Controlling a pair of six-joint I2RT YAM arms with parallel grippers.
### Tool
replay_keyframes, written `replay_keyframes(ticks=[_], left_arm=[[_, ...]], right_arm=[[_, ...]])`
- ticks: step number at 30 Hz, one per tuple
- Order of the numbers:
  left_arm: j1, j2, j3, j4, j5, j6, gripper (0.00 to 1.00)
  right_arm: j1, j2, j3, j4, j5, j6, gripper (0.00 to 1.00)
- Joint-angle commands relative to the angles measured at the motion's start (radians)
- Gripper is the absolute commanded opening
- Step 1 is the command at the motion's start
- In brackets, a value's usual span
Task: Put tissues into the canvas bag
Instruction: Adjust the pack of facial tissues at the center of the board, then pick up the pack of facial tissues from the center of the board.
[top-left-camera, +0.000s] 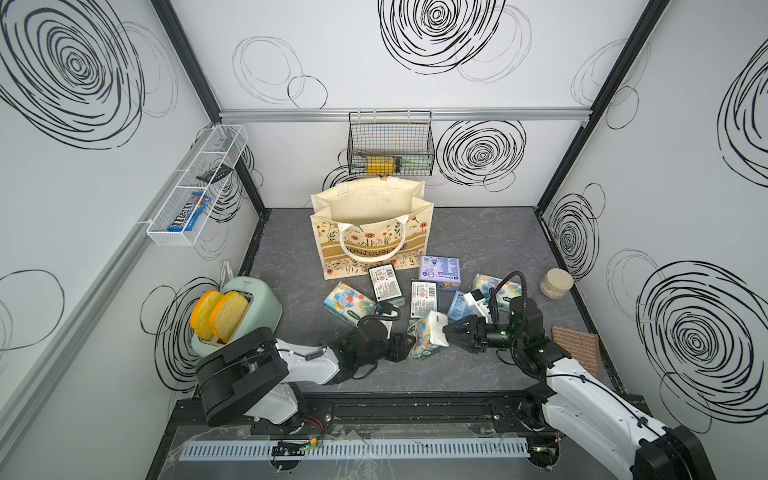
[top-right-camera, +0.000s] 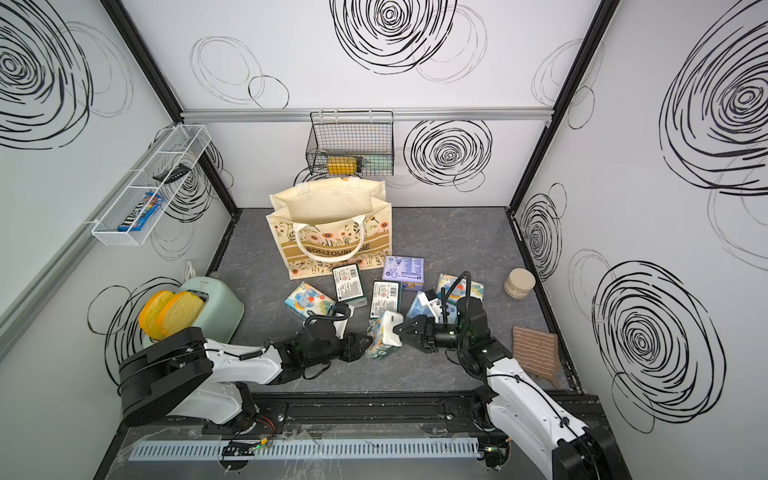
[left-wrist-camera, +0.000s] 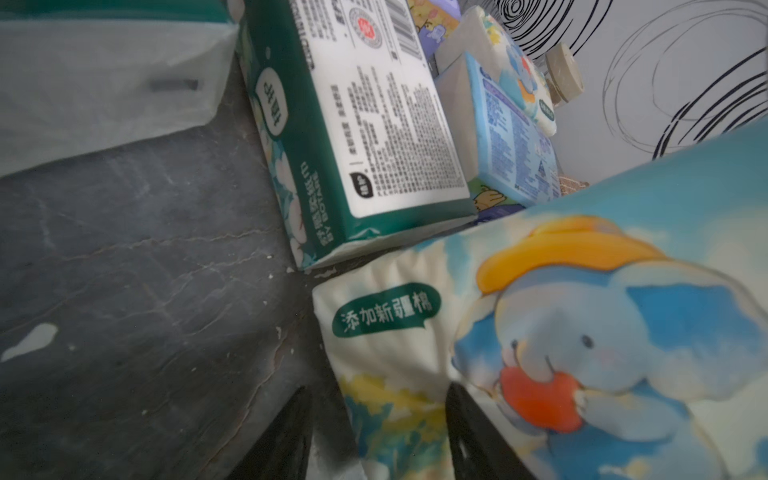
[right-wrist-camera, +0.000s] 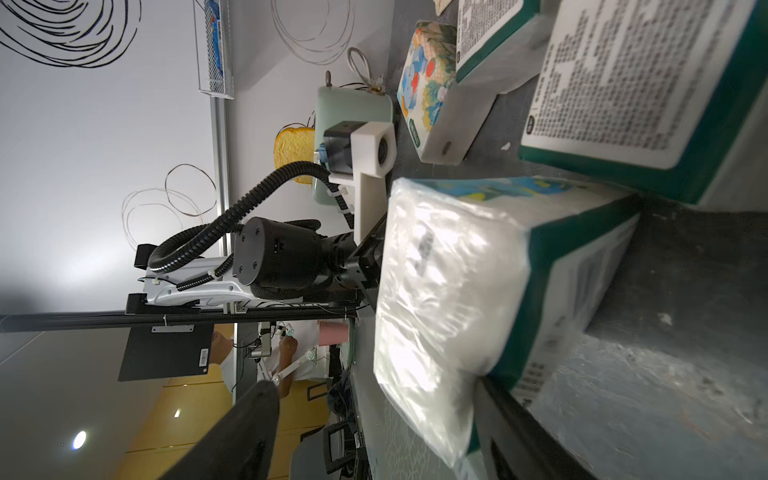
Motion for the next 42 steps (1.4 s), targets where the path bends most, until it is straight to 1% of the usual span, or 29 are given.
replay_keyframes(ticks=[1, 3, 5, 7, 8, 9, 12, 14, 18, 19, 20, 22, 26, 27, 28, 31, 32, 33, 35, 38, 39, 42], left_arm=[[0.006, -0.024, -0.027, -0.044, 0.036, 0.019, 0.56], [0.013, -0.030, -0.037, -0.040, 0.033, 0.021, 0.56], [0.017, -0.028, -0.048, -0.032, 0.034, 0.022, 0.56], [0.019, -0.023, -0.058, -0.025, 0.036, 0.021, 0.56], [0.019, -0.022, -0.066, -0.025, 0.038, 0.019, 0.56], [0.021, -0.023, -0.072, 0.011, 0.040, 0.015, 0.56], [0.021, -0.027, -0.084, 0.026, 0.041, 0.012, 0.56], [0.022, -0.037, -0.087, 0.024, 0.040, 0.011, 0.56], [0.027, -0.076, -0.094, 0.002, 0.038, 0.014, 0.56], [0.032, -0.093, -0.096, -0.007, 0.037, 0.015, 0.56], [0.035, -0.111, -0.098, -0.011, 0.035, 0.017, 0.56], [0.046, -0.153, -0.100, -0.064, 0.031, 0.025, 0.56], [0.073, -0.247, -0.103, -0.138, 0.037, 0.039, 0.57], [0.077, -0.272, -0.103, -0.155, 0.040, 0.039, 0.58], [0.080, -0.306, -0.103, -0.178, 0.040, 0.039, 0.62], [0.082, -0.429, -0.105, -0.230, 0.049, 0.035, 0.66], [0.082, -0.477, -0.105, -0.255, 0.045, 0.030, 0.69], [0.083, -0.532, -0.099, -0.298, 0.033, 0.026, 0.73], [0.087, -0.634, -0.074, -0.408, -0.007, 0.035, 0.83], [0.098, -0.772, -0.027, -0.579, -0.050, 0.053, 0.92], [0.103, -0.809, -0.010, -0.626, -0.052, 0.057, 0.98], [0.120, -0.895, 0.052, -0.761, -0.033, 0.077, 0.96]], right_arm=[[0.026, 0.038, 0.023, 0.028, 0.027, 0.012, 0.78], [0.041, 0.065, 0.057, -0.053, 0.070, -0.053, 0.78], [0.058, 0.086, 0.097, -0.153, 0.141, -0.126, 0.77], [0.071, 0.102, 0.097, -0.136, 0.146, -0.122, 0.77], [0.077, 0.108, 0.101, -0.144, 0.162, -0.126, 0.77], [0.083, 0.109, 0.109, -0.170, 0.187, -0.147, 0.77], [0.117, 0.111, 0.182, -0.334, 0.329, -0.267, 0.79], [0.158, 0.119, 0.252, -0.452, 0.441, -0.349, 0.81], [0.276, 0.145, 0.375, -0.602, 0.679, -0.428, 0.85], [0.313, 0.159, 0.408, -0.643, 0.747, -0.439, 0.86], [0.349, 0.175, 0.439, -0.679, 0.819, -0.443, 0.92], [0.407, 0.208, 0.483, -0.724, 0.918, -0.446, 0.97], [0.503, 0.286, 0.557, -0.815, 1.120, -0.424, 0.99], [0.523, 0.307, 0.573, -0.833, 1.157, -0.414, 0.99], [0.544, 0.327, 0.591, -0.847, 1.183, -0.405, 0.99], [0.601, 0.378, 0.639, -0.861, 1.216, -0.380, 0.99], [0.616, 0.392, 0.652, -0.863, 1.224, -0.373, 0.98], [0.632, 0.406, 0.669, -0.869, 1.235, -0.364, 0.97], [0.656, 0.429, 0.695, -0.874, 1.255, -0.361, 0.97], [0.681, 0.464, 0.733, -0.886, 1.287, -0.358, 0.96], [0.688, 0.479, 0.746, -0.894, 1.298, -0.355, 0.96], [0.707, 0.521, 0.774, -0.923, 1.332, -0.344, 0.96]])
